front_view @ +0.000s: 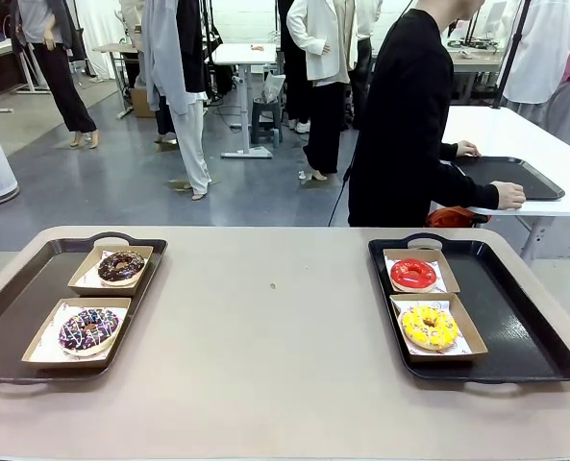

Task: Individually package the donuts and arrange them on the tray.
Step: Place the picked Paper togo box on the Handle tray.

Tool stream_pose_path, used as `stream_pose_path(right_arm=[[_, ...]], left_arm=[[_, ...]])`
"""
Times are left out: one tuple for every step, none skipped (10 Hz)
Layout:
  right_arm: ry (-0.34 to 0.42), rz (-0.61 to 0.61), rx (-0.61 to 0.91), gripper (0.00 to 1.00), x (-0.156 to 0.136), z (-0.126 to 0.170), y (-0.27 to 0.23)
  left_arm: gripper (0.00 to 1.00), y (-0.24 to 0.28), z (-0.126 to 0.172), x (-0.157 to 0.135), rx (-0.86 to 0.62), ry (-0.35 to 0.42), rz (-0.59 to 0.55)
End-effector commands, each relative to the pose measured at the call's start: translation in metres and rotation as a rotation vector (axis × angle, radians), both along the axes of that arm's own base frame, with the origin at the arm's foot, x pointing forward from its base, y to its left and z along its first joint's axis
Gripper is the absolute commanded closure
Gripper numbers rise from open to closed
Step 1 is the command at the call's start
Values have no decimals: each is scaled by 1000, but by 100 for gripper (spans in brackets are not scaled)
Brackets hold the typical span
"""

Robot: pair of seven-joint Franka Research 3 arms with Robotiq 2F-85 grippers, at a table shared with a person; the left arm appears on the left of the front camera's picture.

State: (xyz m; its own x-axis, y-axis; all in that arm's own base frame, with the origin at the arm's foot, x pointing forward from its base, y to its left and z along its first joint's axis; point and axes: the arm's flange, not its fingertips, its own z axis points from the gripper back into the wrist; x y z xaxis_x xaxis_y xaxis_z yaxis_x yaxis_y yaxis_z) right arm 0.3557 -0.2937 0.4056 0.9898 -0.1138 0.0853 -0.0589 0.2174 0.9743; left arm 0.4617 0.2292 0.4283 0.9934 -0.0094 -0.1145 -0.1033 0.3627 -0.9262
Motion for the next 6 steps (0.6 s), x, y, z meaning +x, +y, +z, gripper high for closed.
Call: stream_pose_path(right_arm=[[6,-5,-4,0,1,2,1],[6,-5,-4,0,1,2,1],[6,-5,-4,0,1,2,1],[6,-5,-4,0,1,2,1],[6,-5,-4,0,1,2,1],[6,-5,-4,0,1,2,1]], left_arm=[[0,38,-6,6,-150,-21,44],[0,46,-11,-9,-184,-42,48],[0,54,-14,-22,-202,-43,41],[0,59,-21,-33,-211,-38,42],[0,61,-23,-43,-203,-34,51],[0,62,-22,-49,-188,-31,53]])
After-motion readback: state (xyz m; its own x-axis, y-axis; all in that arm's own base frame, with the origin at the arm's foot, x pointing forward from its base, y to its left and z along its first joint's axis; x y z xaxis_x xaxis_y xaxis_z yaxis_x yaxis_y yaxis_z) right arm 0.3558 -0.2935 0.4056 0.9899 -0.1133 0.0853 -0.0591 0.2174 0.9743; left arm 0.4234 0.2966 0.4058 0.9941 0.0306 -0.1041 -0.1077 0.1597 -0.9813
